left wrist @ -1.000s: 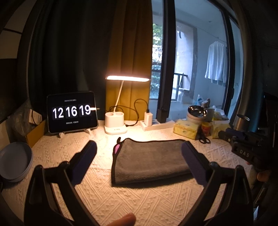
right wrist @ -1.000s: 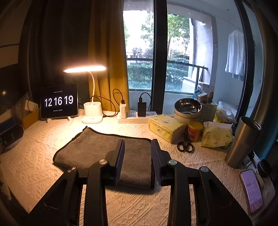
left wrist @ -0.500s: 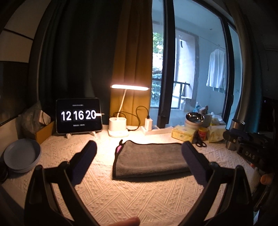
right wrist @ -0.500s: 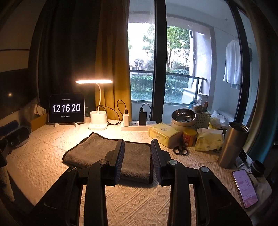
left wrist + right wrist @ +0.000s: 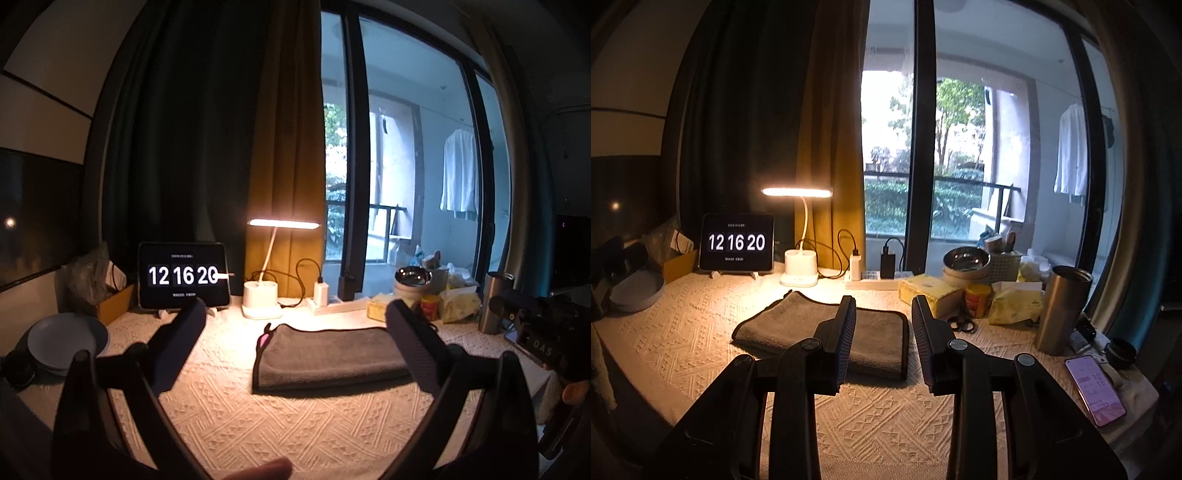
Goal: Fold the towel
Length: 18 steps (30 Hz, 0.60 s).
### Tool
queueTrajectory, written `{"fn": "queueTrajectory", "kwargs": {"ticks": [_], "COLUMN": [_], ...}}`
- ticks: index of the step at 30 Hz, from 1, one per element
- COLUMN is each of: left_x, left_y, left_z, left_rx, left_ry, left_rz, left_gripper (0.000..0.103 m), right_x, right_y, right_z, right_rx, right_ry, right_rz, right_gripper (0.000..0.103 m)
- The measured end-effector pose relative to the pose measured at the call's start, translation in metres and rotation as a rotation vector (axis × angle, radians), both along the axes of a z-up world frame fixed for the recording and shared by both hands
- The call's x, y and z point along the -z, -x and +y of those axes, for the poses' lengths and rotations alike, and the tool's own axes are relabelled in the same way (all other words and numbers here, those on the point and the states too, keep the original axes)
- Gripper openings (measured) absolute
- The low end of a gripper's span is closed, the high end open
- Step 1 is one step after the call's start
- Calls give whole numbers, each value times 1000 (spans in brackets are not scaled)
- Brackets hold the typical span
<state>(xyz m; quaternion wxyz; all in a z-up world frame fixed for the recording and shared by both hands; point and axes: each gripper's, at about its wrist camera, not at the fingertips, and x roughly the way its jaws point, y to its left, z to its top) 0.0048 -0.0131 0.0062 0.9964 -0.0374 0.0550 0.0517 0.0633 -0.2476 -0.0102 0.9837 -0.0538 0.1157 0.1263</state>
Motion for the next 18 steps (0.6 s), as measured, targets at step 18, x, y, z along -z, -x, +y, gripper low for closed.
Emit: {"fn": "queueTrajectory", "kwargs": {"ticks": [18], "left_x": [4], "left_y": [22], "left_z": [4], "left_rx": [-36], "left_ry": [-18], "left_rz": [-15], "left_gripper": [99], "right_x": [4], "right_y": [29], "right_z": [1], "right_rx": [-8], "right_ry": [-7], "right_rz": [-50], "right_gripper": [37]}}
